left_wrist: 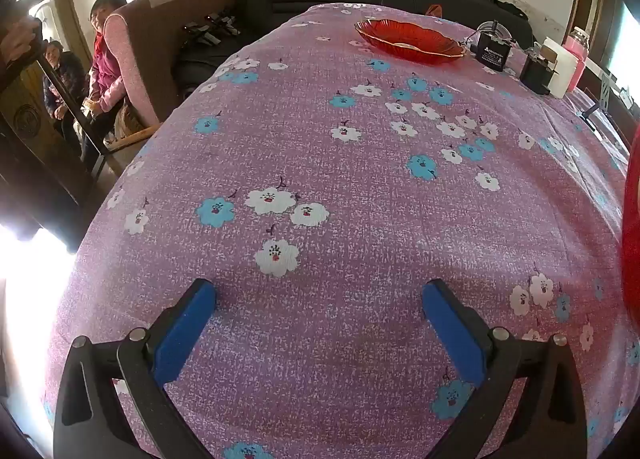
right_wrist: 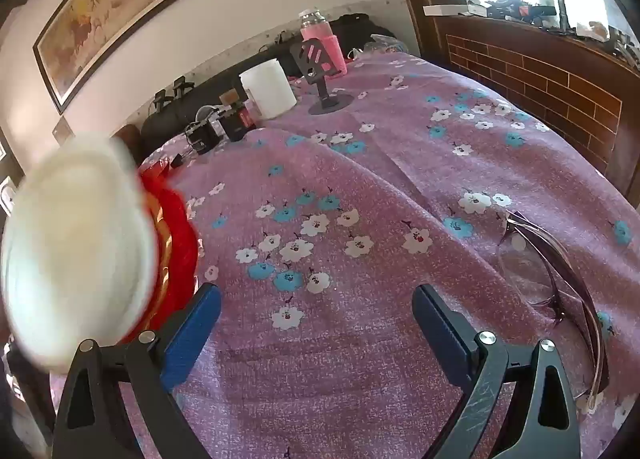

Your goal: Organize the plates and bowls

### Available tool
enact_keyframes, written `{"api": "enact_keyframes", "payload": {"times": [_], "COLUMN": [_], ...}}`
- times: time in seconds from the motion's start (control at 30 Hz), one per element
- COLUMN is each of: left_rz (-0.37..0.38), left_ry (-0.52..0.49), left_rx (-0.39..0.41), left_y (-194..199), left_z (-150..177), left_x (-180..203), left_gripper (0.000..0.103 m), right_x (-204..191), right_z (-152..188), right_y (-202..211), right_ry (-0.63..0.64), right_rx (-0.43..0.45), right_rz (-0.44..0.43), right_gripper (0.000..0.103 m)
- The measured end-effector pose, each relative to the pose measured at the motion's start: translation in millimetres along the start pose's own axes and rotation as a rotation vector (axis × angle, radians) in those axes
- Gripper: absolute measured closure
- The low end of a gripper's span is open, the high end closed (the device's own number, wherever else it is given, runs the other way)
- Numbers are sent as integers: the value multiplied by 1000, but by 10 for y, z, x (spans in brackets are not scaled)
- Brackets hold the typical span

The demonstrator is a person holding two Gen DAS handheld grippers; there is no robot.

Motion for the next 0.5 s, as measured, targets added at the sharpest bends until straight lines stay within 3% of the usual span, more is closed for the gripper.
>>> {"api": "enact_keyframes", "payload": {"times": [0.5], "left_rz": [2], "left_ry": [2], "left_rx": [11], "left_y": [0], "left_z": [-1], "left_x": [-3], "left_gripper": [0], "right_x": [17], "right_z": [3], "right_y": [21], "right_ry": [-6], "right_rx": [8], "right_rz": [-10], "right_gripper": [5]}}
Point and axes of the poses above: each gripper's, at about its wrist camera, not at the fingertips, and y roughly against the way its jaws point, x to its right, z to its underside, the point moved 3 cm from there along -y, roughly the way its jaws point, and after that the axes turned 1 degree about -x, right-handed, at the moved point
